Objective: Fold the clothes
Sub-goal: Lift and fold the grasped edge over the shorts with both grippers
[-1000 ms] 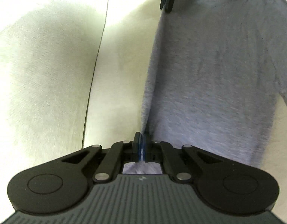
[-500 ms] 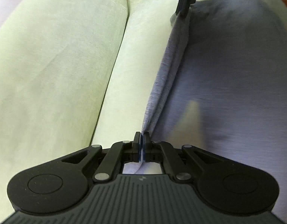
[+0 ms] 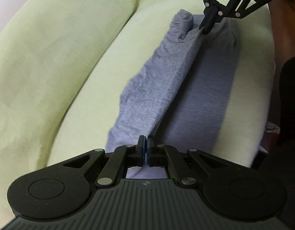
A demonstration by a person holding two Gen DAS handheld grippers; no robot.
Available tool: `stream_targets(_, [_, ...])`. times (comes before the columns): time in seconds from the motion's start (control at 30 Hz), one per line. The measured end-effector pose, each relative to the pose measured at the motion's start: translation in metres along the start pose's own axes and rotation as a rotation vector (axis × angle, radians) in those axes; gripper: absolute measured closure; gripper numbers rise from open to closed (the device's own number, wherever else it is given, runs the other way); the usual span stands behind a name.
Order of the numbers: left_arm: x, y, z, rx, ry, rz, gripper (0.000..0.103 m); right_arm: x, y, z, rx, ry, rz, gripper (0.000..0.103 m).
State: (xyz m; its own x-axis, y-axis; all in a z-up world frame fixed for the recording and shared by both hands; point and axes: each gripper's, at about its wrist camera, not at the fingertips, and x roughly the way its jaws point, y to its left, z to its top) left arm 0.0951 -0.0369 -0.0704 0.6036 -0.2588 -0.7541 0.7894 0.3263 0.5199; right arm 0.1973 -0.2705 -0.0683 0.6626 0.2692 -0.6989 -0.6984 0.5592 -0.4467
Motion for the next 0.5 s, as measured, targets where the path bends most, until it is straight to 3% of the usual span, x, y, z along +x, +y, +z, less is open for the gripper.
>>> stream_targets(0.07, [0.019, 0.011, 0.023, -0.007, 0.001, -0.013, 0.103, 0.005, 0.006, -0.001, 0.007, 0.012, 0.005, 0.103])
stream_targets(0.2, [0.023, 0.000, 0.009, -0.028, 0.031, -0.051, 0.103, 0.028, 0.030, -0.006, 0.030, 0.092, 0.024, 0.102])
stream_targets(0.23, [0.039, 0.002, 0.018, -0.025, 0.041, -0.044, 0.103, 0.034, 0.032, -0.007, 0.033, 0.117, 0.020, 0.098])
stream_targets(0.27, [0.051, 0.004, 0.020, -0.023, 0.059, -0.032, 0.092, 0.037, 0.034, -0.007, 0.032, 0.126, 0.017, 0.094])
stream_targets(0.33, [0.066, 0.007, 0.020, -0.023, 0.065, -0.018, 0.088, 0.029, 0.036, -0.007, 0.041, 0.119, -0.008, 0.070])
stream_targets(0.37, [0.060, 0.009, 0.020, -0.033, 0.049, -0.022, 0.088, 0.022, 0.036, -0.009, 0.054, 0.104, -0.023, 0.067])
stream_targets(0.43, [0.048, 0.013, 0.016, -0.064, 0.022, -0.010, 0.085, 0.004, 0.026, -0.012, 0.153, 0.070, -0.054, 0.068])
stream_targets(0.47, [0.042, 0.016, 0.013, -0.084, 0.010, 0.003, 0.078, -0.004, 0.021, -0.015, 0.206, 0.062, -0.071, 0.070])
stream_targets(0.5, [0.037, 0.018, 0.012, -0.101, -0.001, 0.015, 0.070, -0.010, 0.015, -0.017, 0.273, 0.055, -0.103, 0.079])
